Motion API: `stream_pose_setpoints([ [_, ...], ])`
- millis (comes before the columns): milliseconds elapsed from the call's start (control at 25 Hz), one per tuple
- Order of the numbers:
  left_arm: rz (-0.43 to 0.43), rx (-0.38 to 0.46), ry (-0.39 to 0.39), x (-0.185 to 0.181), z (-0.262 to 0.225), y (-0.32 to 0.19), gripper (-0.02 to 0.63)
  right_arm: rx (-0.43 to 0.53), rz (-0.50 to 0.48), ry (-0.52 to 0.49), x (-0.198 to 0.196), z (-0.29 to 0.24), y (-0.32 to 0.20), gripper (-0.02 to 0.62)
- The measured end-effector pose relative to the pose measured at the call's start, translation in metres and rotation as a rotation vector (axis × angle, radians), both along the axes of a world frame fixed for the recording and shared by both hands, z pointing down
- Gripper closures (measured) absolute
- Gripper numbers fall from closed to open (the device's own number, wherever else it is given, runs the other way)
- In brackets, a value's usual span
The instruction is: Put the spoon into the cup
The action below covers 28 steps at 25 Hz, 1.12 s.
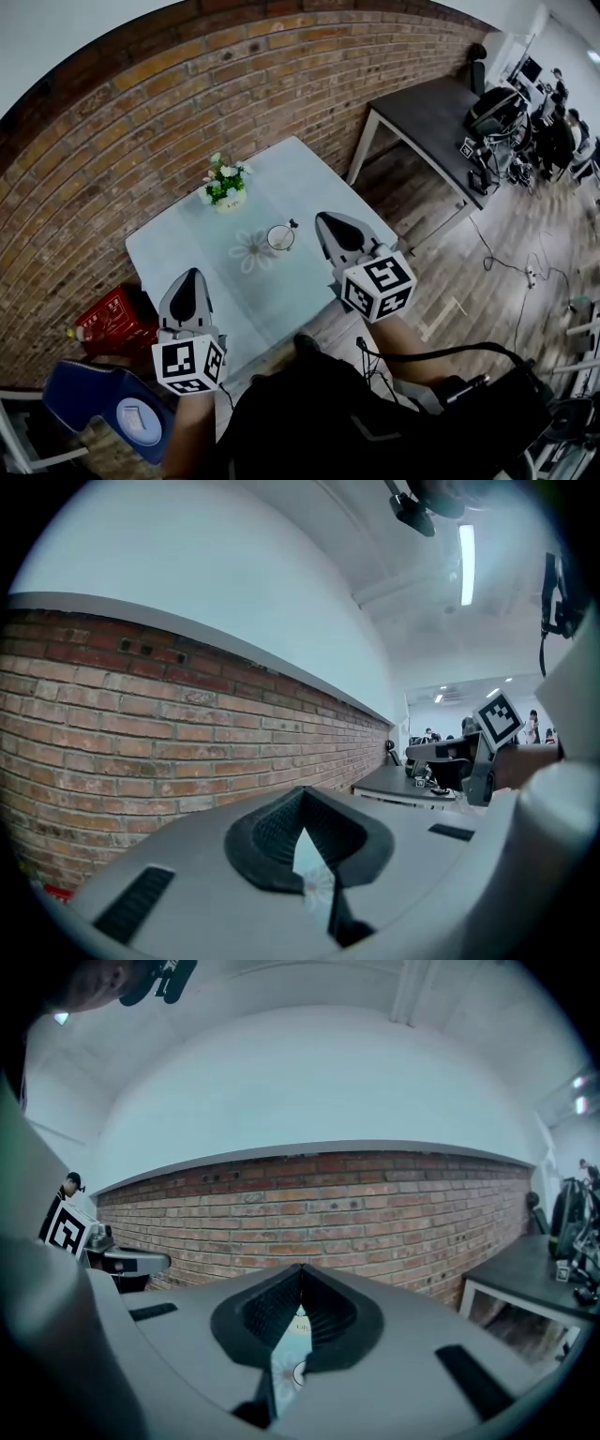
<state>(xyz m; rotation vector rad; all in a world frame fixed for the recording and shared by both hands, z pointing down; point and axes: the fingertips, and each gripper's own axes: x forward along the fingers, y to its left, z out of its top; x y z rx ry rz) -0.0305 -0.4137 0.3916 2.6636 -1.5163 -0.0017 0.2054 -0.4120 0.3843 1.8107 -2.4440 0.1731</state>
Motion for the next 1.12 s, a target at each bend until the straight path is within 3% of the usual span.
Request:
stream_pose_setpoints([
  [360,-0.003,0.0,-0.011,0.001,-0.005,0.004,0.597,-0.006,0.028,0.005,0.0,-0.004,0.017,0.577],
  [1120,0.077,0.005,-0.009,0.021,-0.01,0.013,0.597,0.022,0.037,-0.001,0.007,-0.014,0.021,0.577],
])
